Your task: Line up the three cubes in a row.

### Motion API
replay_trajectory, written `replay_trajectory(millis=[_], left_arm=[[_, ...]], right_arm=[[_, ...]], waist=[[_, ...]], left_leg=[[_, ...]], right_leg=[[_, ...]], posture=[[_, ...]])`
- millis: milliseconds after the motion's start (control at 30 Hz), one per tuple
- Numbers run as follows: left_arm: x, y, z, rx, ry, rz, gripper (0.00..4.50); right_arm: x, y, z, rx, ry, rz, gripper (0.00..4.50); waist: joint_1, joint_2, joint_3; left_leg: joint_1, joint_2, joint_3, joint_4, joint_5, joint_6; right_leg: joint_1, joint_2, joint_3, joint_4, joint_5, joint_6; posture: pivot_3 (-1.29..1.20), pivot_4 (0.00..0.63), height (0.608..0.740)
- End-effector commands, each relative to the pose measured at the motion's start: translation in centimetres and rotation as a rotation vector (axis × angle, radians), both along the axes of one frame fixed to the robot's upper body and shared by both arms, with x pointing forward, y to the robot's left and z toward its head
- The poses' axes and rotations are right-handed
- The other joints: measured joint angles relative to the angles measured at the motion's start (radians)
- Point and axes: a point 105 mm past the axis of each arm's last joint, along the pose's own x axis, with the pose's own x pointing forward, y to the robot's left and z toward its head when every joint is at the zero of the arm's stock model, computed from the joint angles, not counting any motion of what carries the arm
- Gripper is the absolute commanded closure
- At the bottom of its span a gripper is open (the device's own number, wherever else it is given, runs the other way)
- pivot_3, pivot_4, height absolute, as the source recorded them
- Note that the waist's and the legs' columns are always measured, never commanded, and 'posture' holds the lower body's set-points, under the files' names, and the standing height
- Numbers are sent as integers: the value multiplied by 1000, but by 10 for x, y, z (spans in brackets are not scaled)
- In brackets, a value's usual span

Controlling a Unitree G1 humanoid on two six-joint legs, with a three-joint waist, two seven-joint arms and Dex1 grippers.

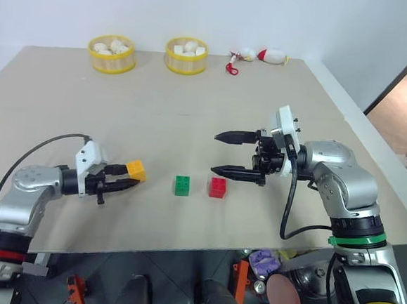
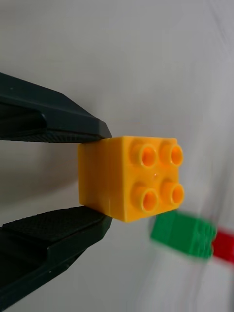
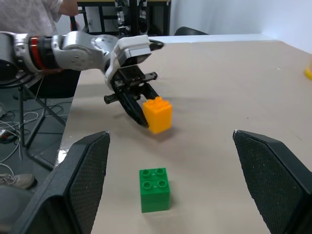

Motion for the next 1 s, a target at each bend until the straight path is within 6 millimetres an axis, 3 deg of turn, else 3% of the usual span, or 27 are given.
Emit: replay_trajectory(millis=[33, 333, 600, 1000], left_arm=[[-1, -5, -3, 86, -16, -144, 3218], [17, -19, -5, 115, -5, -277, 3218], [18, -29, -8, 92, 21, -325, 3218], [9, -3, -15, 104, 39, -252, 3218]], right_arm=[[-5, -9, 15, 20, -59, -34, 320], [-9, -17, 15, 25, -62, -87, 320], [-11, -20, 15, 24, -61, -108, 320], [-8, -17, 15, 27, -58, -99, 320]], waist=[[0, 0, 0], [-1, 0, 0], [-3, 0, 0], [-5, 0, 0]], left_leg=[[0, 0, 0, 0, 0, 0], [-1, 1, 0, 0, 0, 0], [-1, 0, -1, 0, 0, 0], [-1, 2, -1, 1, 0, 0]], right_leg=[[0, 0, 0, 0, 0, 0], [-2, 2, 0, 3, 0, 0], [-2, 2, 1, 3, -1, 1], [-2, 3, 1, 4, 0, 1]], posture=[[0, 150, 740], [0, 150, 740], [0, 150, 740], [0, 150, 740]])
